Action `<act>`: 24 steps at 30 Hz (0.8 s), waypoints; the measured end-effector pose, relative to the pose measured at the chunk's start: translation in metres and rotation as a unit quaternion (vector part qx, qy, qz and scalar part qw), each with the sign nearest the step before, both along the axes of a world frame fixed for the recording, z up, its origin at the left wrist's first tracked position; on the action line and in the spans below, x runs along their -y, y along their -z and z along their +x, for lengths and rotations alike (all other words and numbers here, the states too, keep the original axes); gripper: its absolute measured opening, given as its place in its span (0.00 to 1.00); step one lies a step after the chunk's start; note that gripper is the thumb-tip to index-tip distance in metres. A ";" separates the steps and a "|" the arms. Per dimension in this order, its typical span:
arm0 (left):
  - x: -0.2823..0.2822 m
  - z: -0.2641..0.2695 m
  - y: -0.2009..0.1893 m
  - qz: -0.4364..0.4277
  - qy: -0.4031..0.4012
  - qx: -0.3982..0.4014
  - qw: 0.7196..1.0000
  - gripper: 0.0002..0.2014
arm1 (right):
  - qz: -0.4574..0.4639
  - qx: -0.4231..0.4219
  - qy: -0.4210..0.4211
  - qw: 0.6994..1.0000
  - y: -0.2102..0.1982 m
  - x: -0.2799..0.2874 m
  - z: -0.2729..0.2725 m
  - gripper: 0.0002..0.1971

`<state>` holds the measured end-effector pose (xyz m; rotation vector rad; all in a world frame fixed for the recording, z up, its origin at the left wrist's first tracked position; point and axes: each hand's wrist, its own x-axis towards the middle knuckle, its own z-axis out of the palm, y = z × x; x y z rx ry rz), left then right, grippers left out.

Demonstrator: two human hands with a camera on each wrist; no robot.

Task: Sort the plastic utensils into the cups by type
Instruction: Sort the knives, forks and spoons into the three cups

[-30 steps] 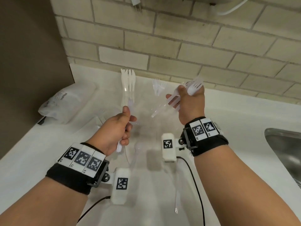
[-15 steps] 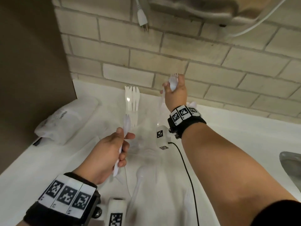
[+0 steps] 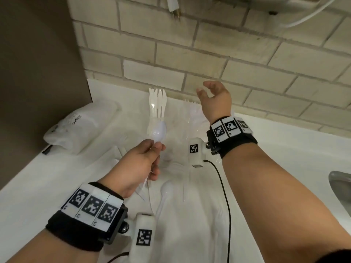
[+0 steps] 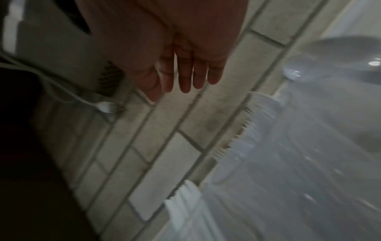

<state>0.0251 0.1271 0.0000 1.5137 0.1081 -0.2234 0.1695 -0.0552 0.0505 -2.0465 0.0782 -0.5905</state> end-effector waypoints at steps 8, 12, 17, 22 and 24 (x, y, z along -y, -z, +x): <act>0.021 -0.001 -0.006 0.082 0.086 0.078 0.990 0.12 | -0.009 -0.206 -0.331 0.921 -0.019 -0.006 -0.105 0.11; 0.039 -0.006 -0.005 0.092 0.108 0.082 0.986 0.14 | -0.005 -0.196 -0.303 0.933 -0.014 0.006 -0.122 0.06; 0.035 -0.010 -0.003 0.198 0.069 0.088 0.974 0.23 | -0.023 -0.084 -0.152 0.984 -0.034 0.052 -0.105 0.08; 0.039 -0.029 0.000 0.292 0.174 0.142 0.930 0.12 | -0.164 0.074 0.065 0.981 -0.055 0.097 -0.066 0.13; 0.055 -0.043 0.004 0.328 0.298 0.157 0.882 0.11 | -0.201 0.040 0.088 0.975 -0.049 0.100 -0.051 0.14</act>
